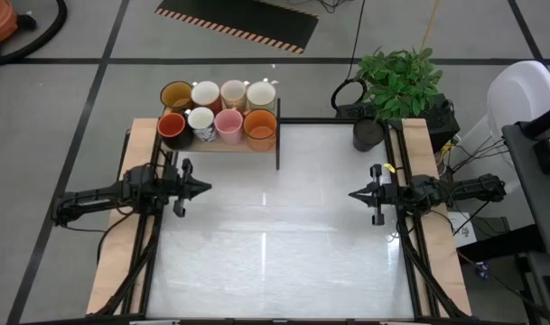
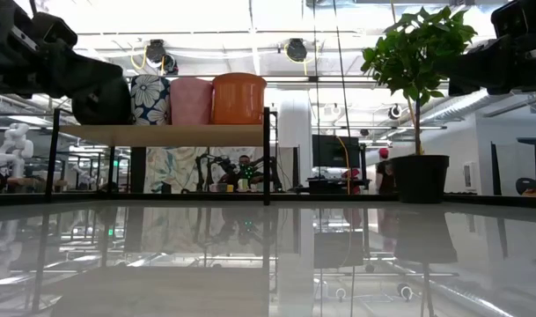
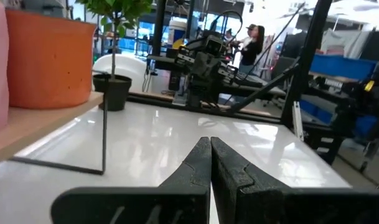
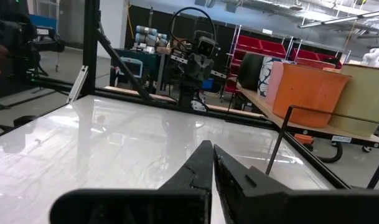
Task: Place coffee mugs
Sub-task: Return to Home Position
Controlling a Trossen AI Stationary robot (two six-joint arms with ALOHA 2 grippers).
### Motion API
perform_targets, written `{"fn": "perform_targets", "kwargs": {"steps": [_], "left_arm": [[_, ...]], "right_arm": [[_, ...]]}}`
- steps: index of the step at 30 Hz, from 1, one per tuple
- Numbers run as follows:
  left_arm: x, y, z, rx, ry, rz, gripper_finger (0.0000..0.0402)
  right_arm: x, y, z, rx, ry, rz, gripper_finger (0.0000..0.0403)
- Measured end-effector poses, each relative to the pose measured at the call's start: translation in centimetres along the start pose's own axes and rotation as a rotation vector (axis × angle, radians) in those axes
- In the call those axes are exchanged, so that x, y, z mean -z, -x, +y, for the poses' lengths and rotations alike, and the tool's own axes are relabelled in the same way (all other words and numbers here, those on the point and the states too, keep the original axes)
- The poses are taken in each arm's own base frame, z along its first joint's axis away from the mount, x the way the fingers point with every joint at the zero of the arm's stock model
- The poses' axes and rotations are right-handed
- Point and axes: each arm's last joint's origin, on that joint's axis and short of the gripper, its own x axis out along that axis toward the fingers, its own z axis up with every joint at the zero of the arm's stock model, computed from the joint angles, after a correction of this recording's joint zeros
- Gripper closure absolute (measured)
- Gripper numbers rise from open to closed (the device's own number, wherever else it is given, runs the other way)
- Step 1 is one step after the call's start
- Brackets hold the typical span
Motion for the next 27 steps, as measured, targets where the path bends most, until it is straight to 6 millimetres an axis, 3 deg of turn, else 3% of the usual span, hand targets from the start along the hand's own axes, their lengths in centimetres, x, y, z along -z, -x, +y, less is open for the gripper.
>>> {"fn": "perform_targets", "kwargs": {"steps": [9,27], "left_arm": [[0.0,-0.1,-0.8,-0.038,0.016,-0.019,0.0401],[0.5,-0.1,-1.7,0.01,-0.143,0.032,0.0401]], "right_arm": [[0.0,0.0,0.0,0.0,-0.001,-0.001,0.0403],[0.0,0.0,0.0,0.0,-0.001,-0.003,0.0403]]}}
